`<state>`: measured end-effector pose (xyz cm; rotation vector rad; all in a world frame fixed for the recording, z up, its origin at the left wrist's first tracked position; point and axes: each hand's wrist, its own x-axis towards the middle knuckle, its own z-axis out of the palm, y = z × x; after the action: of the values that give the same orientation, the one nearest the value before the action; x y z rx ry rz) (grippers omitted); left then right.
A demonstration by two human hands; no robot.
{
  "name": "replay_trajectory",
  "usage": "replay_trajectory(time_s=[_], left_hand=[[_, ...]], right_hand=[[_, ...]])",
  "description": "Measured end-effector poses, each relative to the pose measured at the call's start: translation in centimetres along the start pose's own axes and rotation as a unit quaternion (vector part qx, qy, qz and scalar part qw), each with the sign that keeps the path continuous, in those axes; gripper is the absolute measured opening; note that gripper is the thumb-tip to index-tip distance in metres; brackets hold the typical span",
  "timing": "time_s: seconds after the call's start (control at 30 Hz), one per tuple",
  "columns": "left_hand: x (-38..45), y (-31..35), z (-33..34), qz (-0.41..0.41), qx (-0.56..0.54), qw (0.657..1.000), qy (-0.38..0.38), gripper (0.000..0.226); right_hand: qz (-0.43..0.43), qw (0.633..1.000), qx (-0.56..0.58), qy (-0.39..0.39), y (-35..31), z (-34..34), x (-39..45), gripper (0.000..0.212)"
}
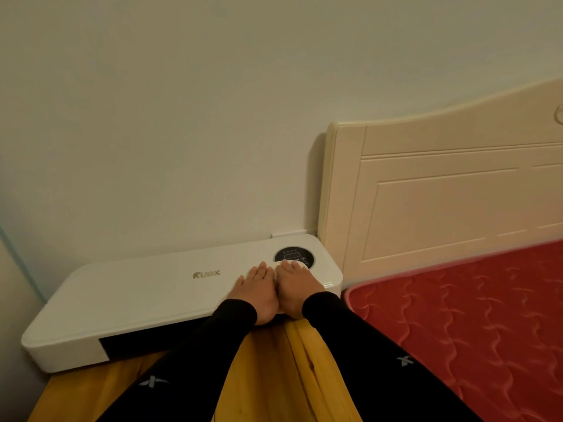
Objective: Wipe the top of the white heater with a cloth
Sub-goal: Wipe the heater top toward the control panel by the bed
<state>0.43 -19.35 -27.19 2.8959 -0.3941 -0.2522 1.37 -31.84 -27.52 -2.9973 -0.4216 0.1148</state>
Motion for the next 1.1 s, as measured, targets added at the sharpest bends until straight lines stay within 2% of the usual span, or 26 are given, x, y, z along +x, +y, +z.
replay_trajectory(time_s=[0.17,0.3,0.4,0.73,1.1], left_hand=[[4.3,-0.9,-0.4,-0.012,0.009,0.999,-0.032,0.089],[4.6,-1.0,-0.9,-0.013,0.013,1.0,-0.02,0.075],[6.2,-1.4,-1.1,-0.018,0.007,1.0,-0.017,0.072],[9.9,-2.3,-1.8,-0.013,0.016,1.0,-0.009,0.07],[9.8,-2.1,-1.9,-0.017,0.023,1.0,-0.007,0.069]], right_hand=[[0.005,1.0,0.001,-0.018,1.3,0.4,3.9,0.071],[-0.002,1.0,0.001,-0.014,1.1,-0.1,4.7,0.077],[0.003,1.0,0.008,-0.015,1.8,-0.1,6.6,0.082],[0.002,1.0,0.028,0.001,3.0,-0.5,10.4,0.073],[0.005,0.999,0.037,-0.005,3.1,-0.7,10.5,0.072]])
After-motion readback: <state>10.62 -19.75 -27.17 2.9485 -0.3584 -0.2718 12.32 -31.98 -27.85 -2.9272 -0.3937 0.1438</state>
